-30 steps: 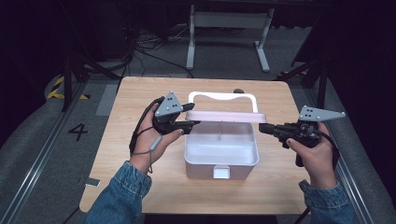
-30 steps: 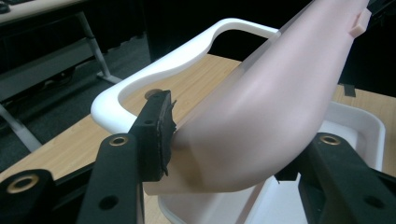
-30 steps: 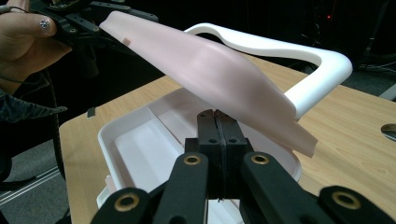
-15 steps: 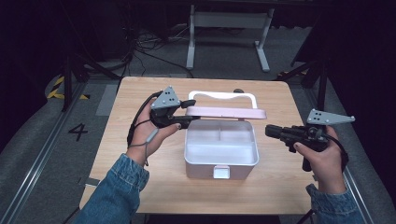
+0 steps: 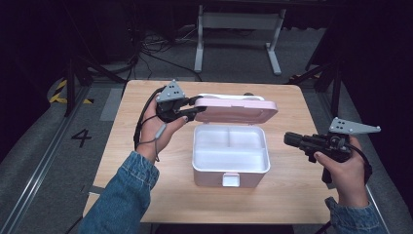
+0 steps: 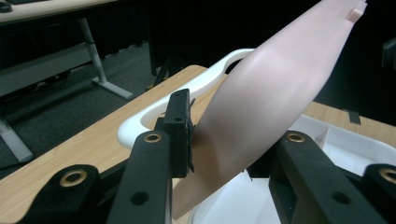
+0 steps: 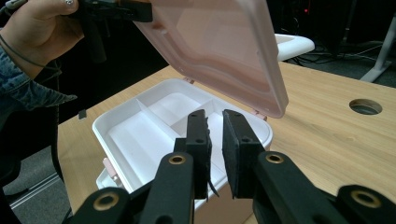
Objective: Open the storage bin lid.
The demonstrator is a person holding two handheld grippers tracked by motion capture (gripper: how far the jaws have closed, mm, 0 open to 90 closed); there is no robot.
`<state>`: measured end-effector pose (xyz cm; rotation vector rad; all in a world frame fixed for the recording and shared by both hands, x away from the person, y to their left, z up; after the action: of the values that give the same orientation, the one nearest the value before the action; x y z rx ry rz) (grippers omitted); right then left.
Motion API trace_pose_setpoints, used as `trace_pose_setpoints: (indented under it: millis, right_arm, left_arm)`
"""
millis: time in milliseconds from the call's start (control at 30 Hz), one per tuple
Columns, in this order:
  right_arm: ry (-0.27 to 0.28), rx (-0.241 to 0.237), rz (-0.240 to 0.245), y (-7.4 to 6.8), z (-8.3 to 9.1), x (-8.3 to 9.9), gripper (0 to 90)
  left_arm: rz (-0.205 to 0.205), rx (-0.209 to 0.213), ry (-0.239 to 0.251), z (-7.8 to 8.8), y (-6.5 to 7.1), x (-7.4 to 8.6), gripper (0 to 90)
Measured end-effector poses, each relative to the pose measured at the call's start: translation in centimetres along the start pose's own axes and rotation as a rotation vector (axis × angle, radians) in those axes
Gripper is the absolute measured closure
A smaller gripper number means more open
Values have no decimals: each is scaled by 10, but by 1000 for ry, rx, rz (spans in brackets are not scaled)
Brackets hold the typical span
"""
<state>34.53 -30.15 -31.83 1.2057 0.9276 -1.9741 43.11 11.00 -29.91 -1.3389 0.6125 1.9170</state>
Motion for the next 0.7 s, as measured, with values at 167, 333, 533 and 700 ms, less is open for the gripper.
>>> trace_pose_setpoints:
  millis: [167,333,533,700]
  right_arm:
    - [4,-4,2,0,0,-1,809]
    - [1,-5,-1,1,-2,-1,806]
    - [1,-4,-3,2,-2,0,802]
    - [2,1,-3,5,-1,1,798]
  left_arm:
    - [16,-6,-9,-5,-5,-4,696]
    - [26,-25,-4,-11,-11,-6,700]
    - [36,-46,-8,-18,-17,-8,704]
    - [35,-71,-10,-25,-22,-9,708]
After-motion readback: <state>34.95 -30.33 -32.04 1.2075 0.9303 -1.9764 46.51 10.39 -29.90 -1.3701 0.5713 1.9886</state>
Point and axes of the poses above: each handheld gripper's, and its own axes: z roughly backward along the jaws, x roughly out of its underside, y roughly to its right, the point moved 1 cm from there along -z, roughly forward along the jaws, and after that the axes turned 5 degrees about -x, right-handed, at the moved point
